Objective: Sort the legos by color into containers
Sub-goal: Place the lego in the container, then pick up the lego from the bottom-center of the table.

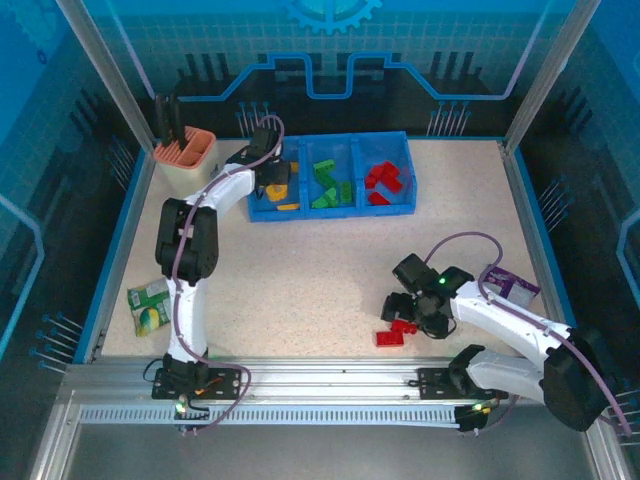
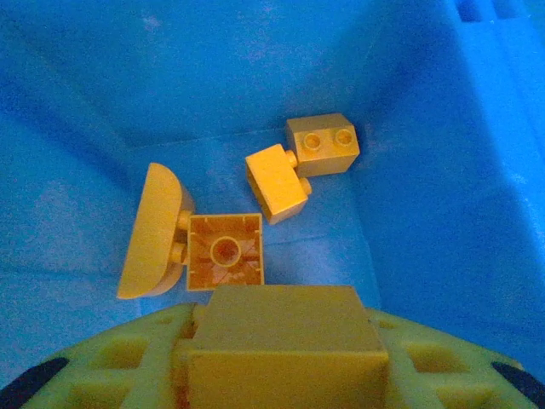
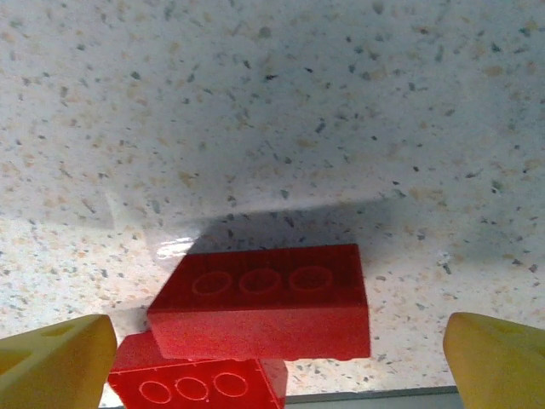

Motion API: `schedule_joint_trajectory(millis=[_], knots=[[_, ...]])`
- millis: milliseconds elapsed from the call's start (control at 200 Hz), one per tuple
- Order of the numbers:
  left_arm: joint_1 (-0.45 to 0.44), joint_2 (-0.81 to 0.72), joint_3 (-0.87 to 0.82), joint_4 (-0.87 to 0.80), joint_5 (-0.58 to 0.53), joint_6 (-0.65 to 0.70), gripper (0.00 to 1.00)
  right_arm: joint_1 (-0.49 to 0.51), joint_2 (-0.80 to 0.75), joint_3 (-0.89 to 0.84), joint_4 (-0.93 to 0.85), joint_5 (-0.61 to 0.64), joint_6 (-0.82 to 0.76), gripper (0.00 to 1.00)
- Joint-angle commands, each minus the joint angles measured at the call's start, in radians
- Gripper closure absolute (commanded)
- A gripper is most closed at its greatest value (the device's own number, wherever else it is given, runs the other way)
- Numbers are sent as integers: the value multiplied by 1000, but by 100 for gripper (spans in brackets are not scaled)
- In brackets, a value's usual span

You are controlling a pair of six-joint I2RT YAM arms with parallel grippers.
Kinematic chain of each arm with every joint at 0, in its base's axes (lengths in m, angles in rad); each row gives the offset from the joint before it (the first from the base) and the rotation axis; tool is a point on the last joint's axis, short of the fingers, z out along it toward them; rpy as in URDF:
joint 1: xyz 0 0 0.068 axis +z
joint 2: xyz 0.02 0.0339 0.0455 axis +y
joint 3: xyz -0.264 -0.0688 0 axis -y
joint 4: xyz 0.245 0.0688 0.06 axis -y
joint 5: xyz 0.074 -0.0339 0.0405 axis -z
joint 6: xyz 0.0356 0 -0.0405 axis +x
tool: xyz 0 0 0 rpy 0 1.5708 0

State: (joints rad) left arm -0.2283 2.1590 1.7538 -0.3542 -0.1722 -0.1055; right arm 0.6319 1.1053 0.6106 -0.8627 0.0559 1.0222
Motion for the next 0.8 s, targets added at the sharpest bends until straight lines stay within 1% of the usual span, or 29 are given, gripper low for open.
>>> schedule_joint_trajectory(millis=[0,90,340,475,635,796], knots=[[1,11,46,14,31,-16,61,17,-12,-19,-35,27,25,3],[0,9,37,19,31,-19,55,25,-7,-30,-20,24,25,5],[0,-21,21,23,50,-23,44,40,44,-57,68,4,10,6],[0,-50,9,27,48,-18,34,40,92,-48,100,8,-10,11],[-2,-97,-17,37,54,-12,30,51,130,-41,123,7,-19,24],[-2,-176,-47,55,62,-7,28,61,133,-33,109,11,-31,42]])
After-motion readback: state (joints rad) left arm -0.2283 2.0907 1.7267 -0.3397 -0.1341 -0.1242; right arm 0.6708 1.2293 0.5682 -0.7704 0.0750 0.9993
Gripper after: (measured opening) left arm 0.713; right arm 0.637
